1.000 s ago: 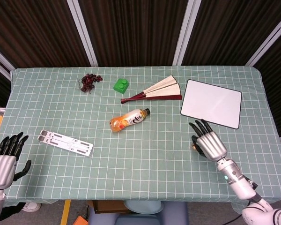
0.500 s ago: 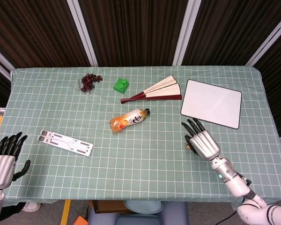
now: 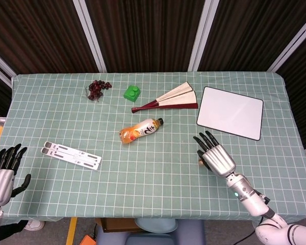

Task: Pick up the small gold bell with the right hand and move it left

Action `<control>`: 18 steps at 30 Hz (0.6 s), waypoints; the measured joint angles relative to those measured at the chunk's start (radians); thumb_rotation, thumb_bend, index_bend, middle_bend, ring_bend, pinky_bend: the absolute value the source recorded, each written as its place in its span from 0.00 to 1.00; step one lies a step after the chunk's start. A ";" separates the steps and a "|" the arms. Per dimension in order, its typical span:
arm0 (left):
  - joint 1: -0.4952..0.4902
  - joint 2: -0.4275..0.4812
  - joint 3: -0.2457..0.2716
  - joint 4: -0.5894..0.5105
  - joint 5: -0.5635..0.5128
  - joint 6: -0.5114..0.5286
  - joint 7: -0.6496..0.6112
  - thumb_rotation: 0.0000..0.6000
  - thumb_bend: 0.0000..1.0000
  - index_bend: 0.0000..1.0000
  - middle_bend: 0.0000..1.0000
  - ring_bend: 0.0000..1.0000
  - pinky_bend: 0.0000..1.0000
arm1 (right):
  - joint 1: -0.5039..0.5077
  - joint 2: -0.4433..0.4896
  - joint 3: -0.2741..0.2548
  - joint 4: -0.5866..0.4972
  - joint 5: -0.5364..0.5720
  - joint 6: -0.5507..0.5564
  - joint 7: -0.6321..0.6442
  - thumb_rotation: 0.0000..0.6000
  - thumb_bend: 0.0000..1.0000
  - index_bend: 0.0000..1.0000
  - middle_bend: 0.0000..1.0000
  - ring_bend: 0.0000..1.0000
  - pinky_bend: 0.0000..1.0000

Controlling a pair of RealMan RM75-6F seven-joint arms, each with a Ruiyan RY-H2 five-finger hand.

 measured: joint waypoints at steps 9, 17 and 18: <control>0.001 0.001 0.003 0.001 0.007 0.003 -0.001 1.00 0.42 0.03 0.00 0.00 0.05 | 0.017 -0.024 0.034 -0.004 0.051 -0.026 -0.031 1.00 0.55 0.87 0.21 0.00 0.00; 0.001 0.001 0.004 -0.003 0.012 0.005 0.003 1.00 0.42 0.03 0.00 0.00 0.05 | 0.021 -0.054 0.026 0.030 0.051 -0.048 -0.041 1.00 0.55 0.87 0.21 0.00 0.00; 0.001 0.001 0.004 -0.002 0.011 0.004 0.003 1.00 0.42 0.03 0.00 0.00 0.05 | 0.024 -0.060 0.026 0.039 0.052 -0.053 -0.040 1.00 0.55 0.87 0.21 0.00 0.00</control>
